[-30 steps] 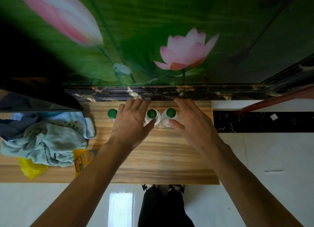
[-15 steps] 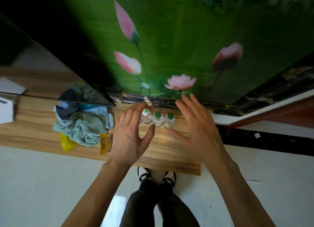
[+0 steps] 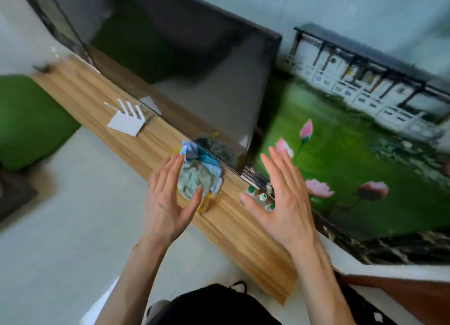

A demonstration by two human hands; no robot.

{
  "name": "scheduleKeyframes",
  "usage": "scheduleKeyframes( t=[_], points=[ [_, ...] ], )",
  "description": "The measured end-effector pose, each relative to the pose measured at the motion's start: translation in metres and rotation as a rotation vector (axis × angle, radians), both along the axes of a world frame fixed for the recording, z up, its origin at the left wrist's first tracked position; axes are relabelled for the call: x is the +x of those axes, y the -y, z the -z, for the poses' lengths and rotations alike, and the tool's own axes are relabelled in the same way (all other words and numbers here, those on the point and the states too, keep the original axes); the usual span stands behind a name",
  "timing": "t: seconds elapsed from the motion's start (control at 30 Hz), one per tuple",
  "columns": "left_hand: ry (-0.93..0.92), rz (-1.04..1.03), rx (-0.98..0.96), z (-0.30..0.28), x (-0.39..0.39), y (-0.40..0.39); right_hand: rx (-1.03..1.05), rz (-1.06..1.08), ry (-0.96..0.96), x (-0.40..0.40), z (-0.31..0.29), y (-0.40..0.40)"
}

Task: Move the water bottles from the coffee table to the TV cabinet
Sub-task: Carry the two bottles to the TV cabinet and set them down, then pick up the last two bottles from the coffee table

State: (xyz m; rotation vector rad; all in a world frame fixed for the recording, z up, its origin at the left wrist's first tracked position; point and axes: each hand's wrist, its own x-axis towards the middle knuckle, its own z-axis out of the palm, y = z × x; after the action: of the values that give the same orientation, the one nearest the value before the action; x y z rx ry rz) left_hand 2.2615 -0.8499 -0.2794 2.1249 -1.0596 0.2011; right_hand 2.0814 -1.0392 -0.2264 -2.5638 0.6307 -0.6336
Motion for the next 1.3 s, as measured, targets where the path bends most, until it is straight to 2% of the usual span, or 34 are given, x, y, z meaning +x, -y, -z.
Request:
scheduleKeyframes(
  t=[0.17, 0.4, 0.7, 1.0, 1.3],
  points=[
    [0.065, -0.247, -0.039, -0.03, 0.039, -0.099, -0.031, -0.212, 0.066, 0.079, -0.039, -0.067],
    [0.091, -0.559, -0.034, -0.061, 0.083, -0.274, -0.065, -0.517, 0.078, 0.187, -0.073, -0.201],
    [0.111, -0.925, 0.038, -0.096, 0.089, -0.496, -0.052, -0.824, 0.145, 0.295, -0.076, -0.4],
    [0.06, -1.295, 0.134, -0.112, 0.069, -0.648, -0.056, -1.193, 0.159, 0.384, -0.084, -0.586],
    [0.013, -1.613, 0.223, -0.114, 0.091, -0.784, -0.091, -1.474, 0.125, 0.482, -0.088, -0.779]
  ],
)
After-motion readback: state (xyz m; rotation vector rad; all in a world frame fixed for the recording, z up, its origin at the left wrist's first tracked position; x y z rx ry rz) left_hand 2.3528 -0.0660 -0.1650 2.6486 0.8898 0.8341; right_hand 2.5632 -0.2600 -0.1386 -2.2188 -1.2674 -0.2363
